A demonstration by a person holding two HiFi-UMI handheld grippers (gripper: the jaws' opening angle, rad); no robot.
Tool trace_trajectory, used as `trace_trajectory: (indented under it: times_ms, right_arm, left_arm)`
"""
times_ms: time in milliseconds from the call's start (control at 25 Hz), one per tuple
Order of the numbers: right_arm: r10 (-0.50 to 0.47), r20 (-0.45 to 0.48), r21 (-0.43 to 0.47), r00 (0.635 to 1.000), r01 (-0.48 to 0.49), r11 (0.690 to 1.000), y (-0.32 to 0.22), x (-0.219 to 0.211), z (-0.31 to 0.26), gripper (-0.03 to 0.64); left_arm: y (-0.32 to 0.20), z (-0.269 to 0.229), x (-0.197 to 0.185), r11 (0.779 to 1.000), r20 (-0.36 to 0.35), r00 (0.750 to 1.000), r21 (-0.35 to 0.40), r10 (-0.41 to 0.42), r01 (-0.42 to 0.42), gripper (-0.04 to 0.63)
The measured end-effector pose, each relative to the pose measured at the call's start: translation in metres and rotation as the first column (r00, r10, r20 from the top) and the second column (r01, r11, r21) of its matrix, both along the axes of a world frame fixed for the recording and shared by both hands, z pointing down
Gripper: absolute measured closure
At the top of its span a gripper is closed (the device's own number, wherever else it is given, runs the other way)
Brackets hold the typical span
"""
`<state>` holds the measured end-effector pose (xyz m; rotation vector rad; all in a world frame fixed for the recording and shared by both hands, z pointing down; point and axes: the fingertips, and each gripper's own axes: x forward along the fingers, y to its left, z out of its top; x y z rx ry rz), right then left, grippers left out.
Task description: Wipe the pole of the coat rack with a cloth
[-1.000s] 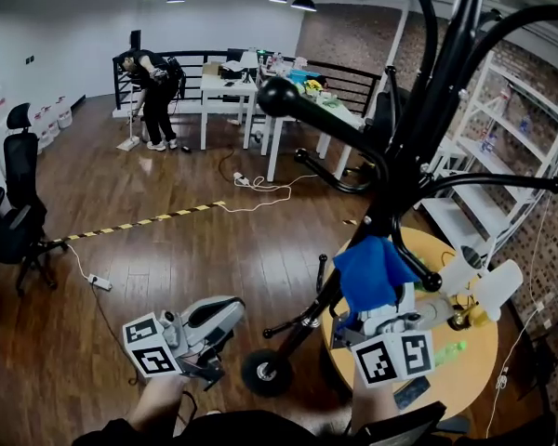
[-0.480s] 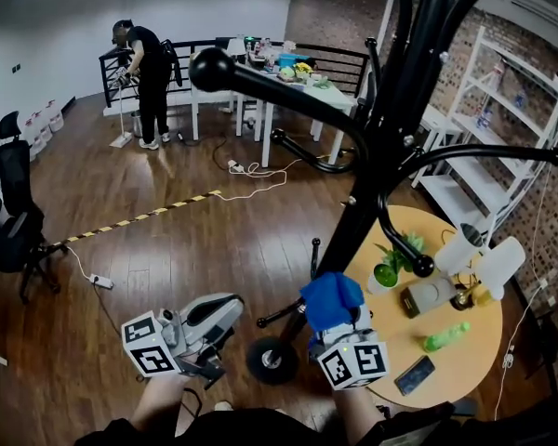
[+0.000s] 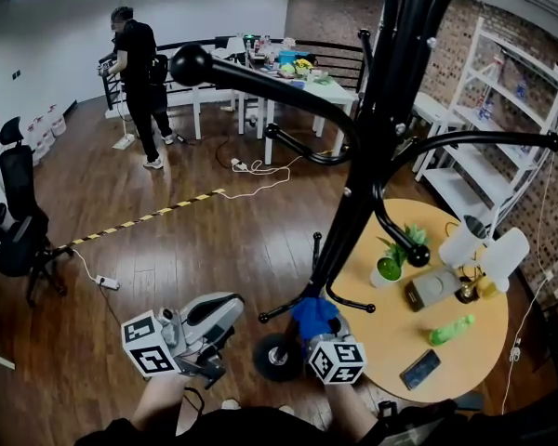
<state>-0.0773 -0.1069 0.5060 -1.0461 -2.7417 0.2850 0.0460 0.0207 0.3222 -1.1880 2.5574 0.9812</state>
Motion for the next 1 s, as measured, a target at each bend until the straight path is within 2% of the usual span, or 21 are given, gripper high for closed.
trace_trajectory:
  times_ms: [240,360,600,720,880,1000]
  right_arm:
    - [-0.003,-0.065,-0.015,0.998,0.002,1.0,-0.003,-0.003,0.005,0.592]
    - [0.004,-0.09,-0.052,0.996,-0.008,0.999,-0.001,-0.002,-0.007,0.592]
    - [-0.026,0.005,-0.169,1.0,0.026,0.985,0.003,0.001,-0.097,0.592]
    - [-0.037,0.09,-0.237,0.995,0.058,0.97,0.002,0.002,-0.149,0.592]
    - [-0.022,0.255,-0.301,0.967,0.101,0.948,0.001,0.004,-0.229,0.592]
    - [0.006,0.326,-0.361,0.945,0.119,0.925,-0.002,0.004,-0.275,0.592]
  left_arm:
    - [-0.004,0.001,0.0,1.0,-0.002,1.0,-0.005,0.0,0.0,0.594]
    - [-0.001,0.001,0.0,1.0,-0.001,1.0,-0.001,-0.002,0.002,0.592]
    - [0.007,0.001,0.003,1.0,0.007,1.0,0.009,-0.02,0.02,0.594]
    - [0.01,0.0,0.003,1.0,0.011,1.0,0.015,-0.021,0.02,0.594]
    - [0.012,-0.003,0.003,0.999,0.02,0.999,0.028,-0.032,0.031,0.594]
    - [0.013,-0.004,0.004,0.999,0.029,0.999,0.034,-0.037,0.036,0.593]
